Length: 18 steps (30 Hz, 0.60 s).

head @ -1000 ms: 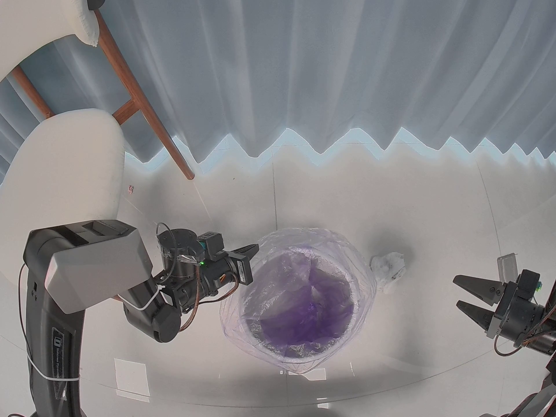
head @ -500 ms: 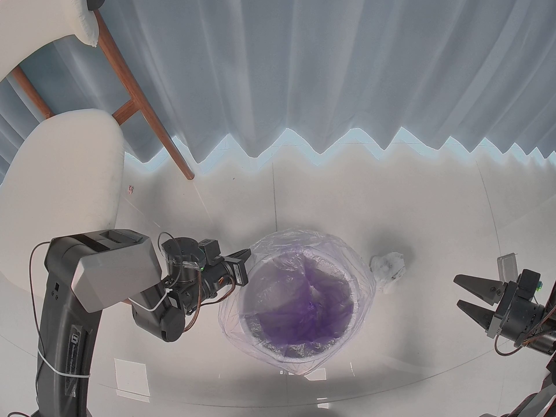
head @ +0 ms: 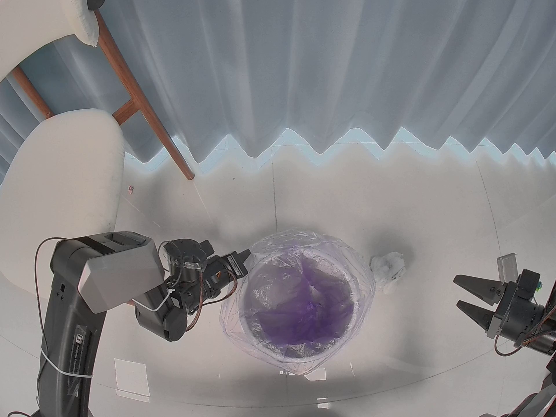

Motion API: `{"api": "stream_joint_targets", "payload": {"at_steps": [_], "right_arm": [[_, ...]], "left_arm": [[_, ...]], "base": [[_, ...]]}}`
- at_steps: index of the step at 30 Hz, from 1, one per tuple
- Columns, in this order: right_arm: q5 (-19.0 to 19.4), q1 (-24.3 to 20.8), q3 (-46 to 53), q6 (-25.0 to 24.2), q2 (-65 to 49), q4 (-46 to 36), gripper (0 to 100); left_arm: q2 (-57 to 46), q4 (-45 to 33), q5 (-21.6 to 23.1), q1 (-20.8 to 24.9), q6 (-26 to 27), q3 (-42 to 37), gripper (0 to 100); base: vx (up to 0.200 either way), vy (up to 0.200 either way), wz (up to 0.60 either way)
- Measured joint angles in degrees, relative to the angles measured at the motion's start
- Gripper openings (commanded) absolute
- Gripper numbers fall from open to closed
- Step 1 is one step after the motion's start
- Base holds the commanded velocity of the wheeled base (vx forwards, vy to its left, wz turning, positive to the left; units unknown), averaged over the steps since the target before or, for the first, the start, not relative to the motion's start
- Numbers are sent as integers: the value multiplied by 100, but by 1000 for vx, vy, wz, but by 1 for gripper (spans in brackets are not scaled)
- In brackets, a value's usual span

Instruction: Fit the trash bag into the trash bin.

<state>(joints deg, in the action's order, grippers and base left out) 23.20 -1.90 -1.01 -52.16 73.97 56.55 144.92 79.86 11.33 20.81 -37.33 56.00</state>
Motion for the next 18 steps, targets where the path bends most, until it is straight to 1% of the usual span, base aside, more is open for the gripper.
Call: {"api": "stream_joint_targets", "payload": {"at_steps": [4,7,18], "right_arm": [[1,0,0,2,1,-4,100],[1,0,0,2,9,-15,100],[0,0,0,2,11,-77,100]], "left_arm": [[11,-27,-115,-15,-816,41,0],[41,-38,-244,-17,-1141,88,0],[321,-2,-295,-15,-1178,129,0]], "base": [[0,0,0],[0,0,0],[0,0,0]]}}
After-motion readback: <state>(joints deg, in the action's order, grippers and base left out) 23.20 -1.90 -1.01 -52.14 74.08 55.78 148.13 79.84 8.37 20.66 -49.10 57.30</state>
